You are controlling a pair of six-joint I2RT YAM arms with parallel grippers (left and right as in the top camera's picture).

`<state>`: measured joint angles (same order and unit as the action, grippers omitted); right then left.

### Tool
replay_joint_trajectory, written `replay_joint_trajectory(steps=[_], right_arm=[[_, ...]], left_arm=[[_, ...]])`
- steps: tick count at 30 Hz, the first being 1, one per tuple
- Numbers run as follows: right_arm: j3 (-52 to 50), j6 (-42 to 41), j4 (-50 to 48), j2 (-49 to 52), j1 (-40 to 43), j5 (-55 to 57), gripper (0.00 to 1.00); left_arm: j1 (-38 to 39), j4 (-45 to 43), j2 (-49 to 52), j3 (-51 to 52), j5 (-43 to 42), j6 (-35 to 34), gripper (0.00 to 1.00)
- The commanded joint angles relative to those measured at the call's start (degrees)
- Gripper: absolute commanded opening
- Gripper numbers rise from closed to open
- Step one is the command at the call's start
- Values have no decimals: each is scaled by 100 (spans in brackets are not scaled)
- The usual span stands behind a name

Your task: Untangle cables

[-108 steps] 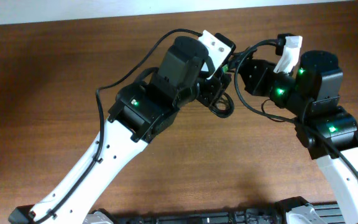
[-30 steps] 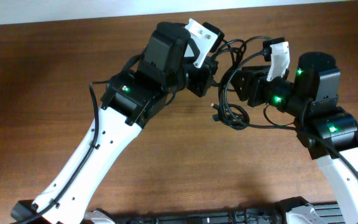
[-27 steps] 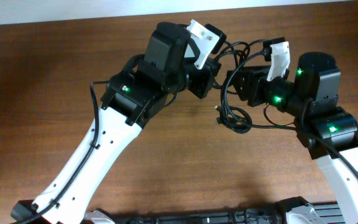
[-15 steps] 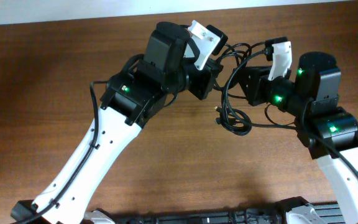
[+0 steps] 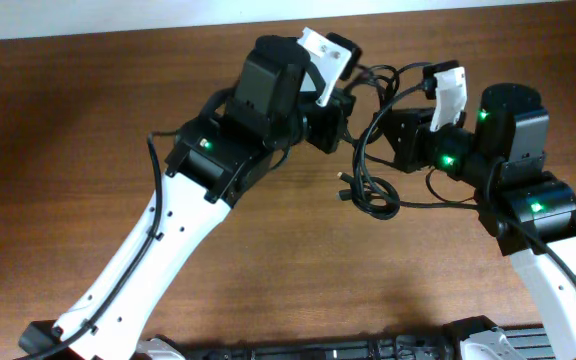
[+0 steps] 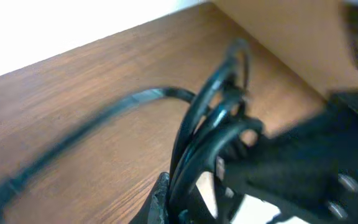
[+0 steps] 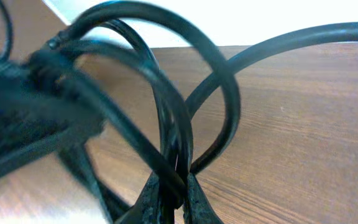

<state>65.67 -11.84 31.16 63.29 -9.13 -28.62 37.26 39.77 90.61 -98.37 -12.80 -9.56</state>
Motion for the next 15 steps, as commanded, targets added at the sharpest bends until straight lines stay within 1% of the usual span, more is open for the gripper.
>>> replay_joint_trajectory(steps=[1,3,7,15], right_arm=[[13,765,85,-13,-17,-874,4],[13,868,107,-13,-17,-984,4],[13,868,107,-13,-17,-981,4],[13,870,120,-13,-17,-979,4]], left_arm=[[-59,-122,107,-111,1480,-1217,0],[-59,-111,138,-111,1888,-1569,0],[-155,-37,138,-111,2312,-1858,0],[-446,-7,138,-111,2328,-2378,0]])
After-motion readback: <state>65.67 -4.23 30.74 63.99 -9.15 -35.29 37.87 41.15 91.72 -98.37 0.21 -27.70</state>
